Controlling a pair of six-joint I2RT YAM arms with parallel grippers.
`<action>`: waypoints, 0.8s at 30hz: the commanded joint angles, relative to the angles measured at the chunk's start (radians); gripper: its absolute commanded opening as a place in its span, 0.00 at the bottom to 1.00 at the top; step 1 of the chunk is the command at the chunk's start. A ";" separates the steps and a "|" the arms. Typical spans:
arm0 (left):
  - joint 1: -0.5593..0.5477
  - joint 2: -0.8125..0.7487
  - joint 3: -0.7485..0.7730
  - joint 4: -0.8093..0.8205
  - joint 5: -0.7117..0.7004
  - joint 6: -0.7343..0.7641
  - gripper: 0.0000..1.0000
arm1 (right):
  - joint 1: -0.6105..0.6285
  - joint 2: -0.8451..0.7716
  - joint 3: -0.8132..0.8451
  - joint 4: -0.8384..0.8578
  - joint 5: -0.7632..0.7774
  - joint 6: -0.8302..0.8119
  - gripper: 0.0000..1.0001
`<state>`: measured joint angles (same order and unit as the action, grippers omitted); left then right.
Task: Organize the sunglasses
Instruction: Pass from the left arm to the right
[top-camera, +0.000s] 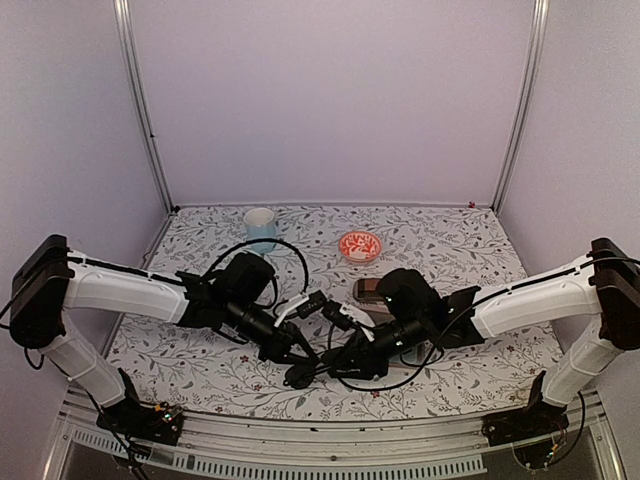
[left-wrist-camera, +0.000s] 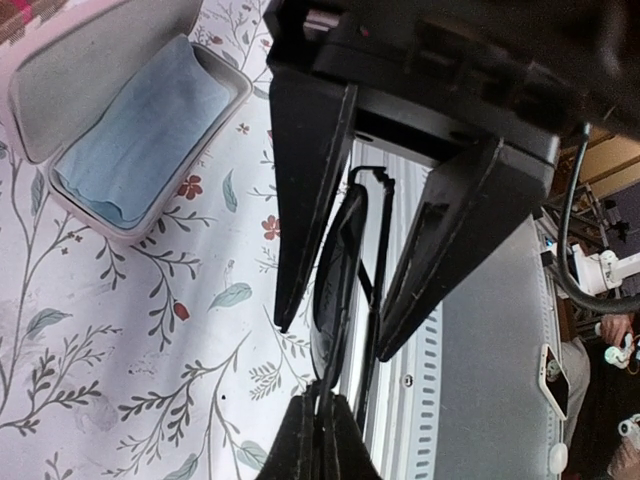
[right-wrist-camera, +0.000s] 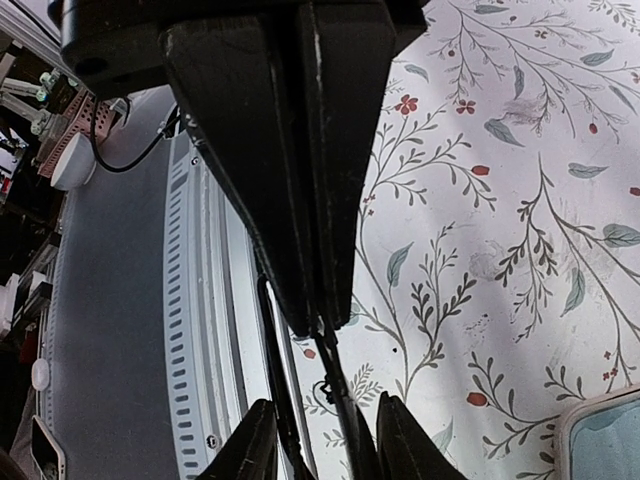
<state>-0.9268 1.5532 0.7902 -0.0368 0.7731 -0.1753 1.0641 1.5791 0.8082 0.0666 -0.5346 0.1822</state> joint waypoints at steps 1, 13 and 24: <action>-0.026 0.019 0.022 0.025 0.029 0.026 0.00 | -0.014 -0.013 -0.018 0.041 -0.005 0.006 0.34; -0.032 0.034 0.019 0.039 0.042 0.025 0.09 | -0.017 -0.031 -0.045 0.058 -0.025 0.011 0.25; -0.032 0.026 0.002 0.062 0.046 0.019 0.24 | -0.016 -0.031 -0.076 0.068 -0.063 0.008 0.23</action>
<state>-0.9436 1.5734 0.7956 -0.0109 0.7902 -0.1646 1.0584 1.5715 0.7490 0.1169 -0.5789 0.1864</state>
